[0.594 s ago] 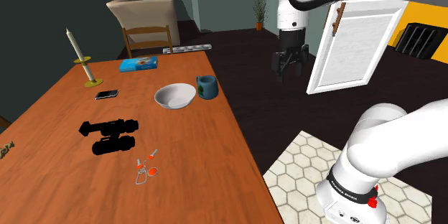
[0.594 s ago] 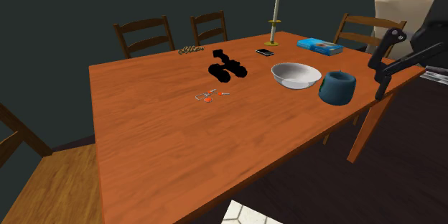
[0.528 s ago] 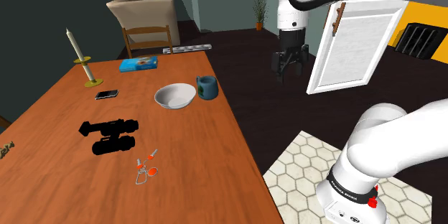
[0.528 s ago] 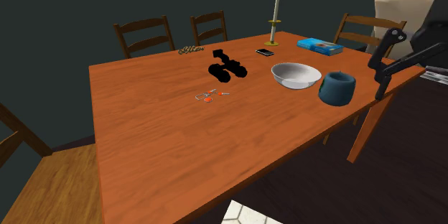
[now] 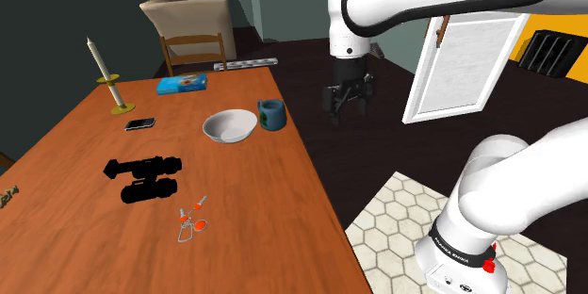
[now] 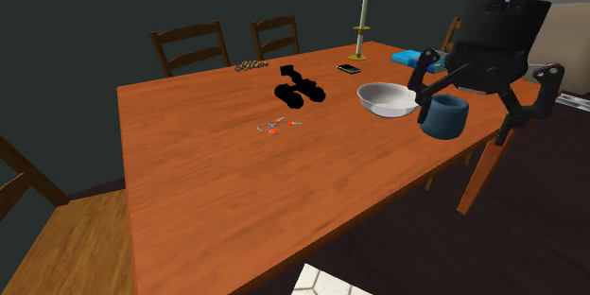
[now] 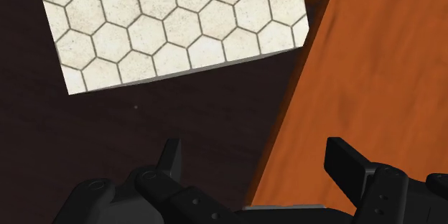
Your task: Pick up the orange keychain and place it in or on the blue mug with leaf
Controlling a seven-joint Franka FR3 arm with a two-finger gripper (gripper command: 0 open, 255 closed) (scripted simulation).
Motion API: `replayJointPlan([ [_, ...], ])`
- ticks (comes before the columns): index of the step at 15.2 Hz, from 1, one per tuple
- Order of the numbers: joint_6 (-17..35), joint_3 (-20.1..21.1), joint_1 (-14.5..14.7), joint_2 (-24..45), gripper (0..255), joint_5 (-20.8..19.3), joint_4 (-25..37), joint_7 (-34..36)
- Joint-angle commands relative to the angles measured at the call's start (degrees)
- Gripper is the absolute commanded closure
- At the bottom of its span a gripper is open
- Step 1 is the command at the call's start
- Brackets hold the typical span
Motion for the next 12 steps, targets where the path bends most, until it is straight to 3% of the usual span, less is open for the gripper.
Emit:
replayJointPlan([
  [1,2.36,1.99,0.83,2.64,0,1.19,0.69,2.16],
  [12,13.3,12.66,4.33,19.92,0,3.38,9.12,14.63],
])
